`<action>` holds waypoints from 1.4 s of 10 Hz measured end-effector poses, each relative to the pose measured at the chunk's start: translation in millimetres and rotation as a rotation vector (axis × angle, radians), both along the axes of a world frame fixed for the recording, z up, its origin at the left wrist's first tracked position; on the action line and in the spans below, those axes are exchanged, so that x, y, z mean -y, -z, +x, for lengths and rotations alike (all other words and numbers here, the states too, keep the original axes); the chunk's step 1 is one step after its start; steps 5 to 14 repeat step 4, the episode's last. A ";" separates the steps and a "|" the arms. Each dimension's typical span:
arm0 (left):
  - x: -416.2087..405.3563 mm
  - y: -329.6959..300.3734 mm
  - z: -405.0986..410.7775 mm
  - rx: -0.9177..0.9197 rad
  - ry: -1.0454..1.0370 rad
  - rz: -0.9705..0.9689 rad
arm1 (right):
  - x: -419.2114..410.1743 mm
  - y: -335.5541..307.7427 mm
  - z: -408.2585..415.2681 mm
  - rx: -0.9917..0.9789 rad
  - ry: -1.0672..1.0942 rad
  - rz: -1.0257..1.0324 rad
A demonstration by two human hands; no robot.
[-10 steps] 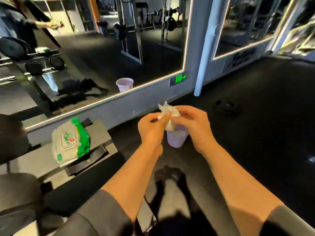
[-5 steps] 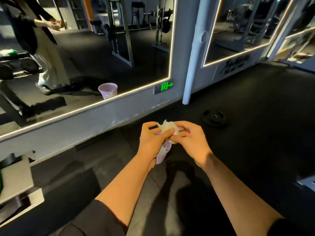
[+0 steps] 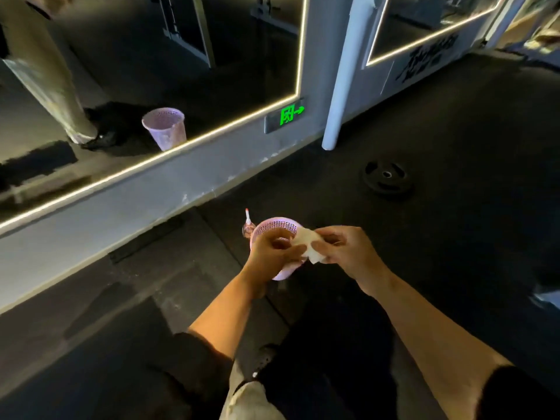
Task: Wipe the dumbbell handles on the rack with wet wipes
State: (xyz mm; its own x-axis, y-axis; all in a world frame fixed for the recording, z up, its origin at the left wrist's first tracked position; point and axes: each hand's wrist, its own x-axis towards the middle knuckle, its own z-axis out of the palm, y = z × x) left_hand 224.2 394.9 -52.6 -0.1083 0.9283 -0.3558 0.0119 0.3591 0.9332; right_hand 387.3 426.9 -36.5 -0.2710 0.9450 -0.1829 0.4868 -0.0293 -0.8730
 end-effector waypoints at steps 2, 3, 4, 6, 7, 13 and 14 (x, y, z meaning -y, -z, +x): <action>-78.6 42.7 -53.7 0.008 -0.015 -0.200 | -71.7 27.2 -63.3 -0.040 0.127 -0.238; -130.5 55.8 -68.2 -0.005 -0.021 -0.238 | -118.8 48.5 -83.1 -0.008 0.214 -0.247; -177.3 61.7 -75.6 -0.009 -0.009 -0.320 | -159.5 65.2 -91.9 0.097 0.298 -0.233; -177.3 61.7 -75.6 -0.009 -0.009 -0.320 | -159.5 65.2 -91.9 0.097 0.298 -0.233; -177.3 61.7 -75.6 -0.009 -0.009 -0.320 | -159.5 65.2 -91.9 0.097 0.298 -0.233; -177.3 61.7 -75.6 -0.009 -0.009 -0.320 | -159.5 65.2 -91.9 0.097 0.298 -0.233; -177.3 61.7 -75.6 -0.009 -0.009 -0.320 | -159.5 65.2 -91.9 0.097 0.298 -0.233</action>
